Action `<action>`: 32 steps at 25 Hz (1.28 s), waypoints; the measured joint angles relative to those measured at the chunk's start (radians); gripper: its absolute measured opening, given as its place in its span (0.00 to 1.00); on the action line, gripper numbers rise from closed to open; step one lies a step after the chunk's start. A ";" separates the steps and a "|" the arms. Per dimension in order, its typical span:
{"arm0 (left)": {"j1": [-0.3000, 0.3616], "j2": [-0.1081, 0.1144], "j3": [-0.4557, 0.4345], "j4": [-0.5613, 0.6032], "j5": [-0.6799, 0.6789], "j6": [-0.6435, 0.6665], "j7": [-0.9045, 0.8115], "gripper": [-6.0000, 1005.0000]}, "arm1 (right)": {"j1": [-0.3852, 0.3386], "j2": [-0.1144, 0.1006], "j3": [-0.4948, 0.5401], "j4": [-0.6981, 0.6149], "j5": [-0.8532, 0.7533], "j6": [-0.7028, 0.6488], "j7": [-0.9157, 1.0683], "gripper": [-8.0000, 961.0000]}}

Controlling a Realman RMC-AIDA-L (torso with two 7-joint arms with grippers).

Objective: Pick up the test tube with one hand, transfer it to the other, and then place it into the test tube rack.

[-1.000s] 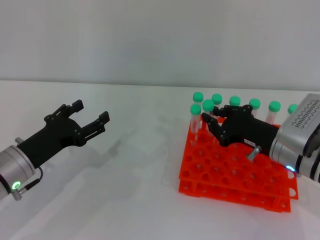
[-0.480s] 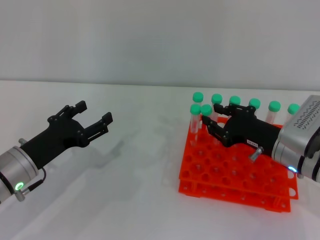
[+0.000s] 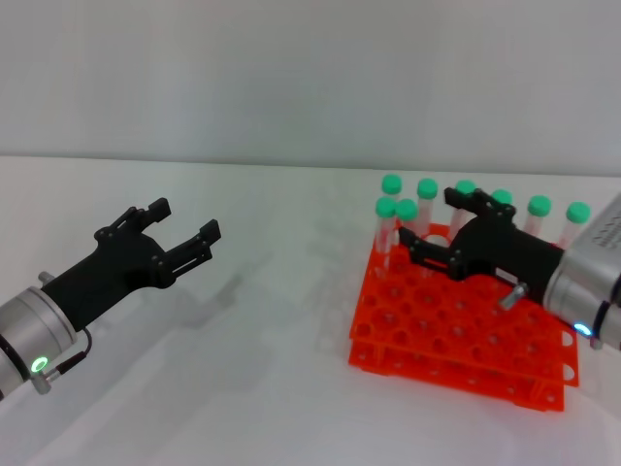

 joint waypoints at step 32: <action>0.113 -0.001 -0.001 0.069 -0.561 -0.003 0.299 0.89 | -0.389 -0.023 0.645 0.085 -0.003 -0.540 -0.235 0.89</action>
